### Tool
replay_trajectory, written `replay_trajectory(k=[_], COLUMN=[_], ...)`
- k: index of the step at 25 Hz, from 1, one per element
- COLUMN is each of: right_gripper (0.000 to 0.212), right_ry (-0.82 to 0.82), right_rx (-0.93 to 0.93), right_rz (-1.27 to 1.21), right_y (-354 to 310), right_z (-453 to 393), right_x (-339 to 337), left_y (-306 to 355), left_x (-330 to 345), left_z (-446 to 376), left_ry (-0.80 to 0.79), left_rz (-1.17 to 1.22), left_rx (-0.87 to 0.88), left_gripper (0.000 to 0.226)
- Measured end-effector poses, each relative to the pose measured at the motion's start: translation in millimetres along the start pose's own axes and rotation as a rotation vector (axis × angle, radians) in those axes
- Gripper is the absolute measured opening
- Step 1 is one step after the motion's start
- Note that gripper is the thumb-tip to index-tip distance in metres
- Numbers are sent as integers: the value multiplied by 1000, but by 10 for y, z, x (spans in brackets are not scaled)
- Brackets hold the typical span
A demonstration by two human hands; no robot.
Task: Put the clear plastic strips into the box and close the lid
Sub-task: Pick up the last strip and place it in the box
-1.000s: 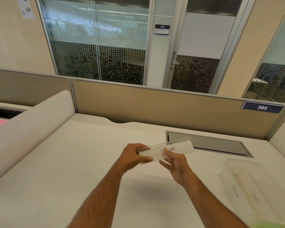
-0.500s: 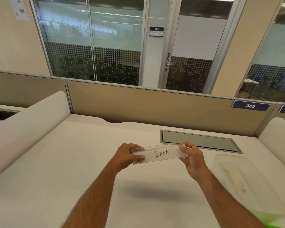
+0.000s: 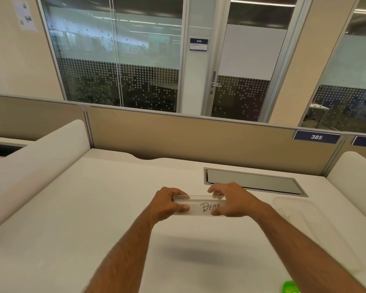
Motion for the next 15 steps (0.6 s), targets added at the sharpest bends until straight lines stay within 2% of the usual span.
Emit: replay_trajectory(k=[3, 6, 12, 15], right_gripper=[70, 68, 65, 67], right_ry=[-120, -166, -176, -161], right_rx=[-44, -75, -70, -51], right_rz=[133, 169, 177, 187], right_y=[-161, -257, -222, -143], right_z=[-30, -13, 93, 139], right_x=[89, 164, 269, 298], left_y=[40, 46, -23, -7], left_x=[76, 125, 229, 280], left_z=[38, 58, 71, 75], left_ry=[-13, -19, -46, -33], left_rz=[-19, -39, -59, -43], left_rx=[15, 32, 28, 24], left_gripper=[40, 39, 40, 49])
Point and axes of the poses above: each hand's wrist, its own z-axis away from the middle knuckle, its own x-axis out of the palm, y = z × x, the point moved 8 cm from there along -z, towards the middle knuckle, and after that the axes turned 10 degrees about -x, right-handed, at the moved point
